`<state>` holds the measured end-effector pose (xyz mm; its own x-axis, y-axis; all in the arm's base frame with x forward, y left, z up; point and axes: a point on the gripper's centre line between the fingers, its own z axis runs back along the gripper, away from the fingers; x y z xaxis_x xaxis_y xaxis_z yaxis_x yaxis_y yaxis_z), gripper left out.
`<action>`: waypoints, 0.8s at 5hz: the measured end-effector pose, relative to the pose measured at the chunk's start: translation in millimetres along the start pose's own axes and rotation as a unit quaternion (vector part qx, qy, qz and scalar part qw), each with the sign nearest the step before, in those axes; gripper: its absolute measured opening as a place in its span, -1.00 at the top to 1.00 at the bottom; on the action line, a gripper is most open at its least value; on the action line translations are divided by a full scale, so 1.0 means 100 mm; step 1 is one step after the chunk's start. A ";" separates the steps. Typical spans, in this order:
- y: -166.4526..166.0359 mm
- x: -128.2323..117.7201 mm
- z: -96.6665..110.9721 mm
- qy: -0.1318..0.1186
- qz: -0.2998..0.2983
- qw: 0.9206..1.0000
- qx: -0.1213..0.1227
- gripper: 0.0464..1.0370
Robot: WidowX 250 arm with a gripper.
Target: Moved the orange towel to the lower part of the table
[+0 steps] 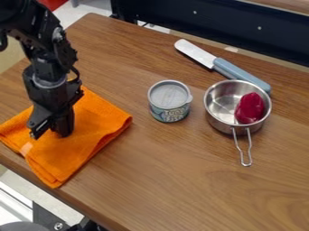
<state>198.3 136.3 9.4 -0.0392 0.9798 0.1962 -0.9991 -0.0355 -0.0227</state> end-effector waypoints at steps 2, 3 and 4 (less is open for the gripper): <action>-0.06 -0.28 0.04 -0.002 0.039 0.999 -0.025 0.99; -0.12 -0.43 0.06 0.001 0.053 0.998 -0.030 0.99; -0.05 -0.59 0.08 0.006 0.049 0.998 -0.028 0.99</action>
<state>205.6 77.0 6.1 -0.1367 0.9745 0.1779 -0.9880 -0.1209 -0.0965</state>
